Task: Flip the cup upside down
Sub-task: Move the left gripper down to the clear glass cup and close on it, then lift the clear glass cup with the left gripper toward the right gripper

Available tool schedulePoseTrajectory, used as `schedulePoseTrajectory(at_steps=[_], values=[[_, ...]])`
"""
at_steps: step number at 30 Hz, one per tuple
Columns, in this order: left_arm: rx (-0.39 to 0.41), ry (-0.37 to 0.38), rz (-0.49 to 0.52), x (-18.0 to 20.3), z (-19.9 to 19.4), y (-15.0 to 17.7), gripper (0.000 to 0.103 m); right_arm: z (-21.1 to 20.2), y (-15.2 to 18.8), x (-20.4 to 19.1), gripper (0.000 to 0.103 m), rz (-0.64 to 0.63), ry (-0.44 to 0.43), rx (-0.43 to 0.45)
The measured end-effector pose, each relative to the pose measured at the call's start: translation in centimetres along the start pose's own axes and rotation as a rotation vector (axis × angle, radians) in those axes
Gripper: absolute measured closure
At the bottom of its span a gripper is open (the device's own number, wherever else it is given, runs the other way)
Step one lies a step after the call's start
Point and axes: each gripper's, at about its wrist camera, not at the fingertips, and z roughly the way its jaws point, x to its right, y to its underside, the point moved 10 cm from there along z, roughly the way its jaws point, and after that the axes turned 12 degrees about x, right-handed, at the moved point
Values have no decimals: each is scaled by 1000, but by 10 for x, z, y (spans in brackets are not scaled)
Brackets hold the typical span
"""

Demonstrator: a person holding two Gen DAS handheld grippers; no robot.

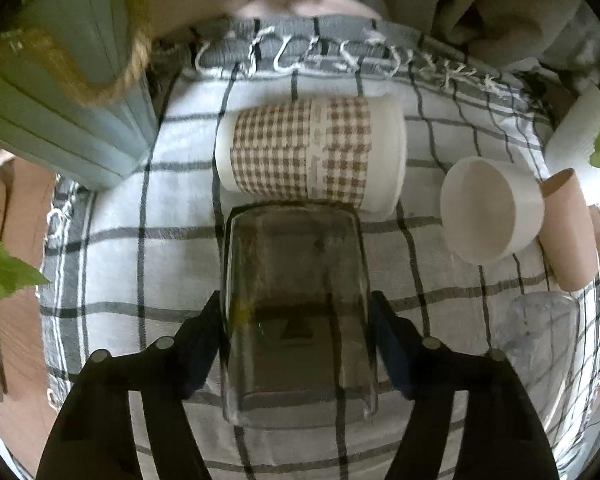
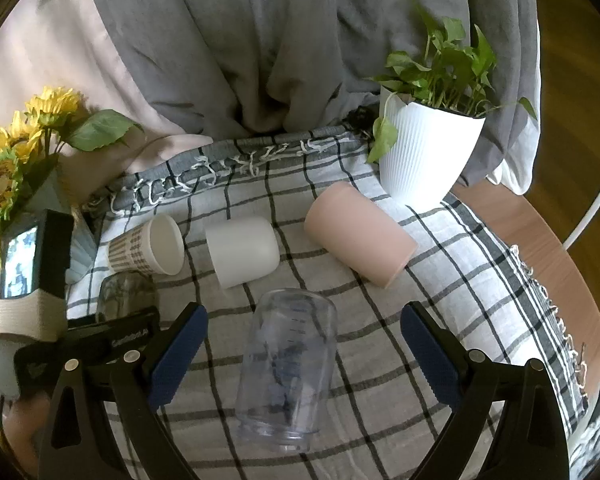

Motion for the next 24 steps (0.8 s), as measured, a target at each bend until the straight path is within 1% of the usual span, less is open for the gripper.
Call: schedulePoseTrajectory(at_steps=[2,5,10,14,21,24], values=[[-1,-3,-24,0,1,0,36,0,0,1,6,2,2,0],[1,-5,-31,-1,1,0,36,1,0,1,6,1,8,-1],[21,-24,-23,-1,-7,3,36,0,1,1,6,-7,2,1],[48,-20,-33,0,-23,6,36,-3,3,3,6,-23,1,8],[137,-16,-35,5,-71,14,36,-13,7,11,6,-20,-10,8],[139,-9,-63,13,-85,25,36,-20,11,17,6,-19,-18,6]])
